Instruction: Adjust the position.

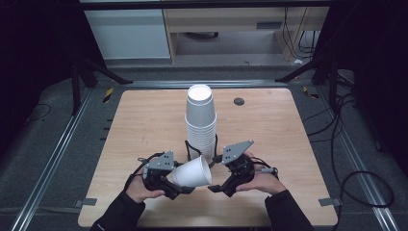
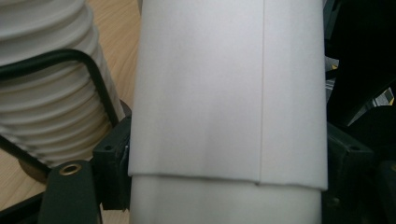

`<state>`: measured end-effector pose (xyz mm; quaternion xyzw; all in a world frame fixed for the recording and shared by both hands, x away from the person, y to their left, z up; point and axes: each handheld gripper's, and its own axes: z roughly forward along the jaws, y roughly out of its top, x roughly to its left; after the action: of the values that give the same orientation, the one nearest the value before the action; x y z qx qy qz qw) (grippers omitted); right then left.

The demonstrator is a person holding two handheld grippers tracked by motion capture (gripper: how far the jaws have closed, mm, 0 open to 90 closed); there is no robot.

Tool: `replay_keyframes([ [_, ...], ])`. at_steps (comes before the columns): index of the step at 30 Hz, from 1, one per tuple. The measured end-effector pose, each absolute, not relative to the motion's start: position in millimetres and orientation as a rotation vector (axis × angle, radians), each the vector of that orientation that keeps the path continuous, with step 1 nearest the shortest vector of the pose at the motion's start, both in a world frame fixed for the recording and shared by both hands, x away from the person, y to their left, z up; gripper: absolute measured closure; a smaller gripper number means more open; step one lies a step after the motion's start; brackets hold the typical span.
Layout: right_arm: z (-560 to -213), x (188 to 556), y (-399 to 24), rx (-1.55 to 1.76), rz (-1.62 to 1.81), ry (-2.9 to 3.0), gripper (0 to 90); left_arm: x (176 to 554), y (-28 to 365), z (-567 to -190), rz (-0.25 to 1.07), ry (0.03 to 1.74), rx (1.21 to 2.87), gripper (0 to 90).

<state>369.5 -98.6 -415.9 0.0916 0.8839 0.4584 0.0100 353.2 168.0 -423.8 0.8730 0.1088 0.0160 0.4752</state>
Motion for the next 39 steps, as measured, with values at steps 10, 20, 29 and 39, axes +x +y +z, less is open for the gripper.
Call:
replay_keyframes([
  [10,-418,368,-89,0.256,1.500,2.786,3.5,350,156,-428,0.025,0.235,2.146,21.7],
  [20,-423,369,-85,0.239,1.535,2.802,6.2,350,153,-430,0.016,0.235,2.156,21.9],
  [29,-423,369,-86,0.233,1.515,2.811,7.7,349,152,-431,0.017,0.249,2.165,21.3],
  [39,-420,373,-90,0.239,1.478,2.811,7.6,352,155,-431,0.043,0.291,2.196,12.9],
])
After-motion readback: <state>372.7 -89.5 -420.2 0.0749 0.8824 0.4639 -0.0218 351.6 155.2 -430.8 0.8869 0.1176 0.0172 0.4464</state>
